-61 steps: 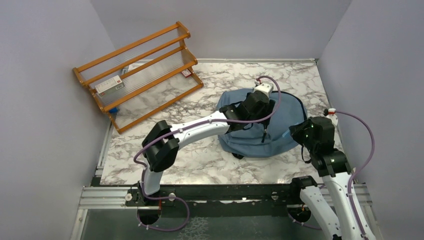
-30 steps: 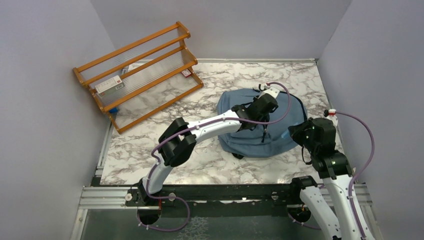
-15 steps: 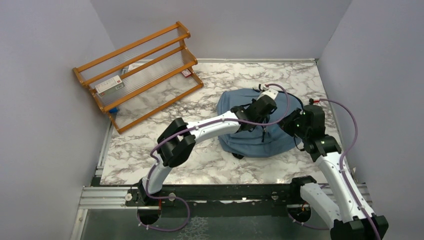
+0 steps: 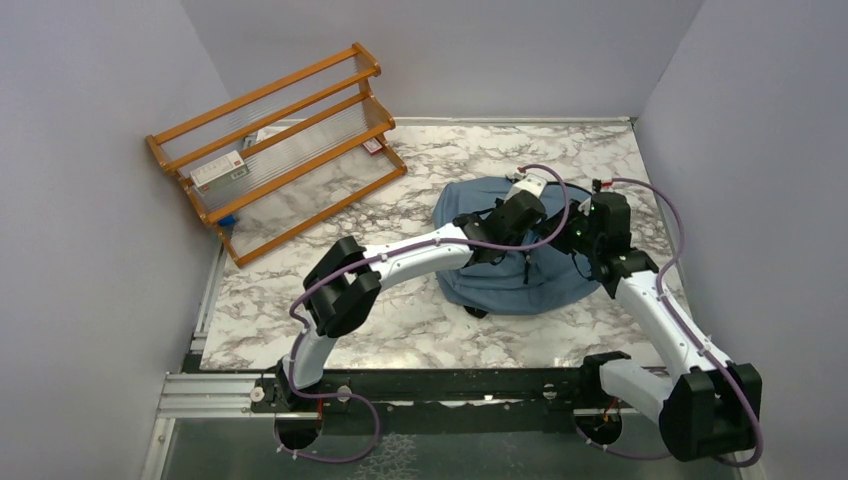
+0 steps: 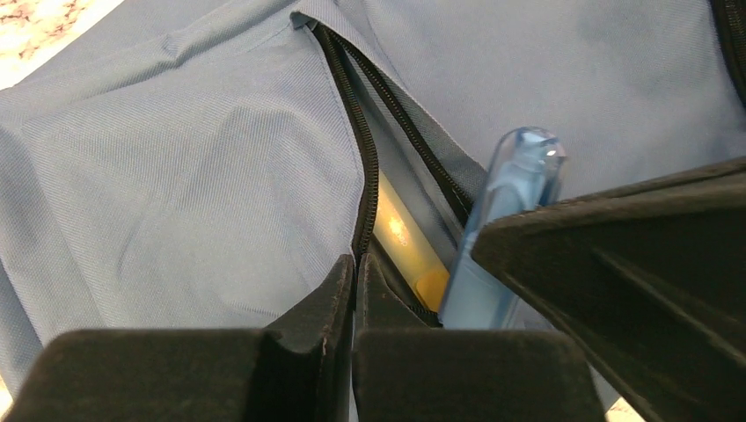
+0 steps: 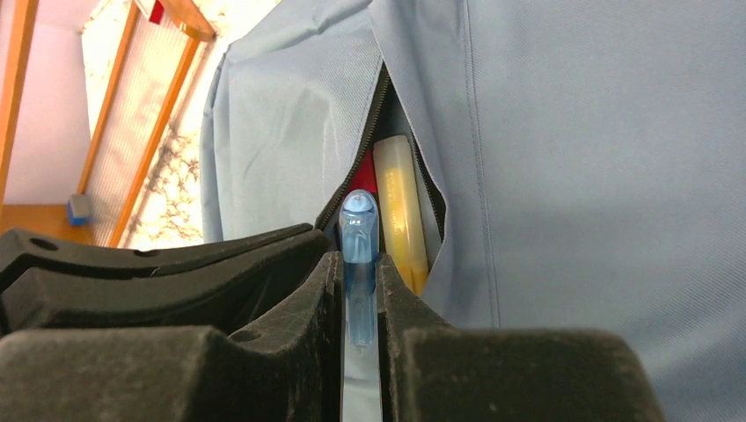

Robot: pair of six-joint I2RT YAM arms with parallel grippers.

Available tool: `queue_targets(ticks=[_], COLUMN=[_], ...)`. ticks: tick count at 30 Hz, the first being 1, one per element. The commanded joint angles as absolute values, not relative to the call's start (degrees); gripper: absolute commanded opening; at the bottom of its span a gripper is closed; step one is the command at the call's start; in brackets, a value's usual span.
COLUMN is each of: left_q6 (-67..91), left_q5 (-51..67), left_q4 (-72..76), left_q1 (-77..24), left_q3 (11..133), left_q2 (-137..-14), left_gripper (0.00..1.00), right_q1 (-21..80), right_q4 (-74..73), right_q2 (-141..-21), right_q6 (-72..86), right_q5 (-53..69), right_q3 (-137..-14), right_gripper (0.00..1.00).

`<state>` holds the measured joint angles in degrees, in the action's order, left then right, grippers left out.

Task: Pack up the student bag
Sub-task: Place the stationery in the student bag.

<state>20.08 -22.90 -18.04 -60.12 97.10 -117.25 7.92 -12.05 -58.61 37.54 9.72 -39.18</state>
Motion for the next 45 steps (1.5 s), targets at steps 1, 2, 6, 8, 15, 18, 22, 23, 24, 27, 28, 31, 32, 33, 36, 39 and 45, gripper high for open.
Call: queue_targets(ticks=[1, 2, 6, 8, 15, 18, 22, 23, 24, 27, 28, 31, 32, 33, 36, 39, 45], left_q6=[21.7, 21.7, 21.7, 21.7, 22.5, 22.6, 22.8, 22.8, 22.9, 22.9, 22.9, 23.0, 23.0, 23.0, 22.9, 23.0, 23.3], left_q5=[-24.0, -24.0, -23.7, -23.4, -22.1, -22.2, -22.1, -21.9, -21.8, -21.5, -21.4, -21.4, -21.4, -21.5, -21.5, -21.2, -19.8], left_q4=[-17.6, -17.5, -17.3, -17.3, -17.0, -17.0, -16.9, -17.0, -17.0, -17.0, -17.0, -17.0, -17.0, -17.0, -17.0, -17.0, -17.0], left_q1=[-59.9, -59.9, -59.9, -59.9, -59.9, -59.9, -59.9, -59.9, -59.9, -59.9, -59.9, -59.9, -59.9, -59.9, -59.7, -59.7, -59.6], left_q3=[95.9, 95.8, 96.2, 96.5, 96.3, 96.3, 96.6, 96.7, 96.9, 97.2, 97.2, 96.9, 96.8, 96.6, 96.3, 96.2, 96.7], left_q2=[-113.4, -113.3, -112.9, -112.9, -112.6, -112.6, -112.9, -113.0, -113.2, -113.4, -113.4, -113.5, -113.4, -113.4, -113.3, -113.3, -113.0], left_gripper=[0.00, 0.00, 0.00, 0.00, 0.00, 0.00, 0.00, 0.00, 0.00, 0.00, 0.00, 0.00, 0.00, 0.00, 0.00, 0.00, 0.03], right_q1=[8.1, 8.1, 8.1, 8.1, 8.1, 8.1, 8.1, 8.1, 8.1, 8.1, 8.1, 8.1, 8.1, 8.1, 8.1, 8.1, 8.1], right_q4=[-7.4, -7.5, -7.9, -8.0, -5.7, -5.5, -4.1, -3.7, -3.3, -0.6, 0.7, 0.5, 0.1, -1.6, -5.3, -8.7, -16.1], right_q2=[-62.1, -62.8, -65.6, -67.1, -72.6, -74.2, -77.1, -78.0, -78.9, -80.2, -80.0, -78.4, -77.6, -76.9, -74.5, -71.8, -65.5], right_q6=[35.8, 36.0, 36.6, 36.4, 34.9, 34.5, 33.9, 33.7, 33.5, 33.7, 33.9, 33.9, 33.6, 33.4, 32.1, 30.9, 28.5], right_q5=[13.7, 13.7, 13.1, 13.4, 19.3, 24.2, 30.4, 32.2, 34.0, 39.1, 39.7, 37.8, 36.4, 34.9, 30.5, 26.1, 15.0], right_q3=[-39.6, -39.5, -39.7, -40.1, -42.5, -42.8, -42.5, -42.7, -42.8, -42.7, -42.5, -42.9, -43.2, -43.6, -44.7, -45.6, -45.2], right_gripper=[0.01, 0.01, 0.01, 0.01, 0.01, 0.01, 0.03, 0.04, 0.06, 0.19, 0.24, 0.38, 0.41, 0.43, 0.46, 0.47, 0.48])
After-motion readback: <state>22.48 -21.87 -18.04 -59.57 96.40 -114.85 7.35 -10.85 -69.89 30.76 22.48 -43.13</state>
